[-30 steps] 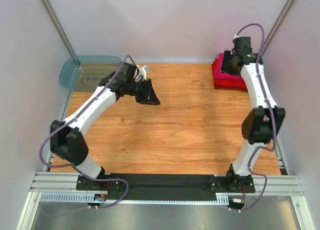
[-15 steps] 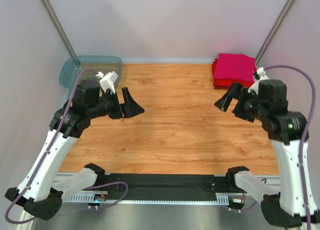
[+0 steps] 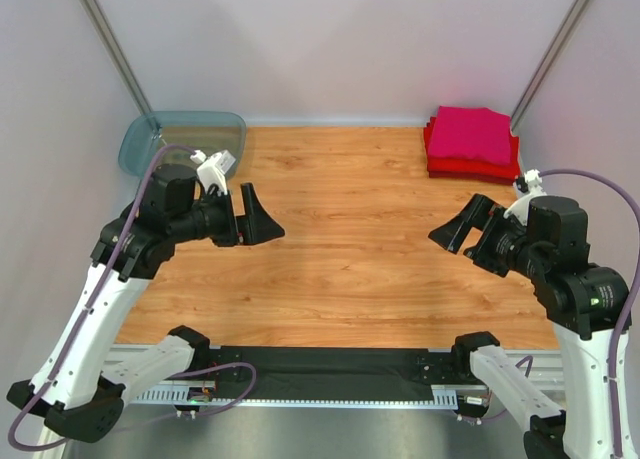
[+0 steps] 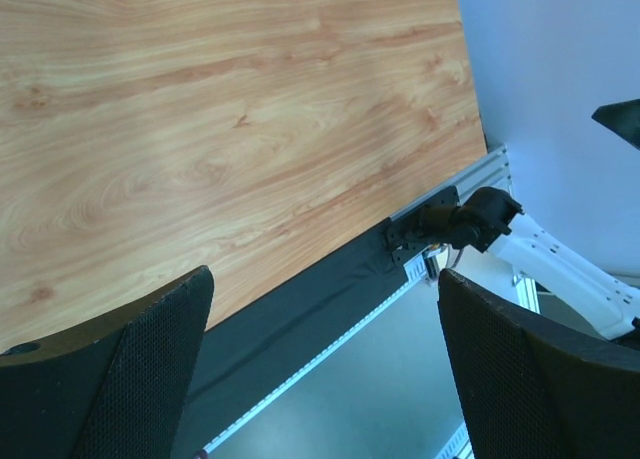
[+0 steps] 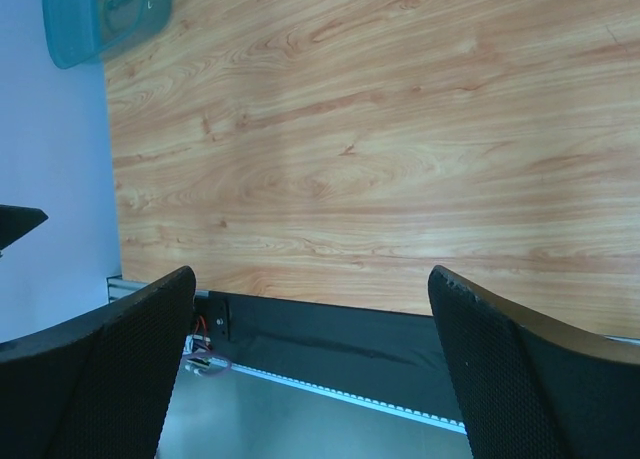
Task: Fold and stack the t-shirts
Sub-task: Neatly place the folded tshirt to the corner
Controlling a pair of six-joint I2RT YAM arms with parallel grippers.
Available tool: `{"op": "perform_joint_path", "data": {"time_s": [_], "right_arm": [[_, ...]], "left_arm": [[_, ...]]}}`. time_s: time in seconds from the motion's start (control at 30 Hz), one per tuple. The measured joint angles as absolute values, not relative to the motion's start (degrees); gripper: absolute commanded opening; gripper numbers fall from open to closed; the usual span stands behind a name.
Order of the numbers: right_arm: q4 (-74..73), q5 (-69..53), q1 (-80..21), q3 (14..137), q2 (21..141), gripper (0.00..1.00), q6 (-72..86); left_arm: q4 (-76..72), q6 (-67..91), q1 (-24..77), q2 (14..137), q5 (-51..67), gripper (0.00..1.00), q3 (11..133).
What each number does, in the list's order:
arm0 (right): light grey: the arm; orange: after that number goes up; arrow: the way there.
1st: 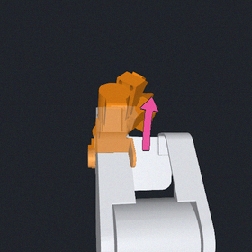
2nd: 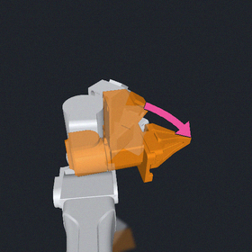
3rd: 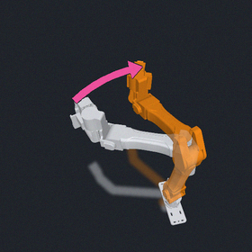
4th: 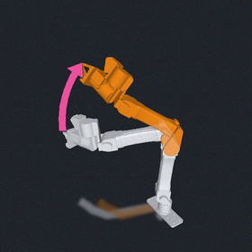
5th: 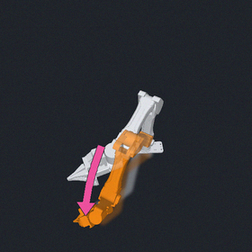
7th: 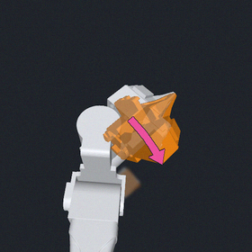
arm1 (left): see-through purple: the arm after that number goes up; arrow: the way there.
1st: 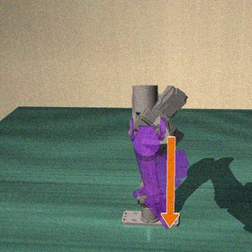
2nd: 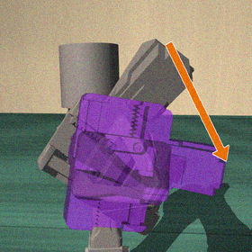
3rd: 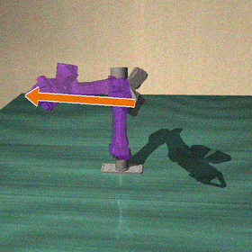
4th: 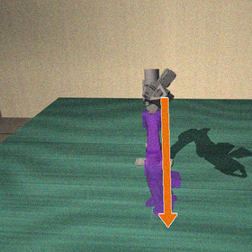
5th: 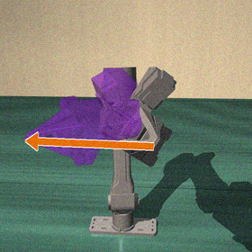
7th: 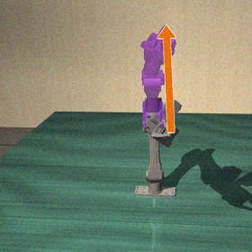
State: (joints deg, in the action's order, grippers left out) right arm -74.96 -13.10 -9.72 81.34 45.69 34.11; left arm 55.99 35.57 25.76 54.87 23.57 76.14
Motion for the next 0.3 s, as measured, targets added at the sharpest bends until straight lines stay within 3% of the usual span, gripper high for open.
{"op": "perform_joint_path", "data": {"time_s": [0.3], "right_arm": [[-74.5,-14.22,-9.72,81.14,45.93,1.0,34.7]], "left_arm": [[56.99,34.44,25.76,53.89,23.38,0.99,76.86]]}}
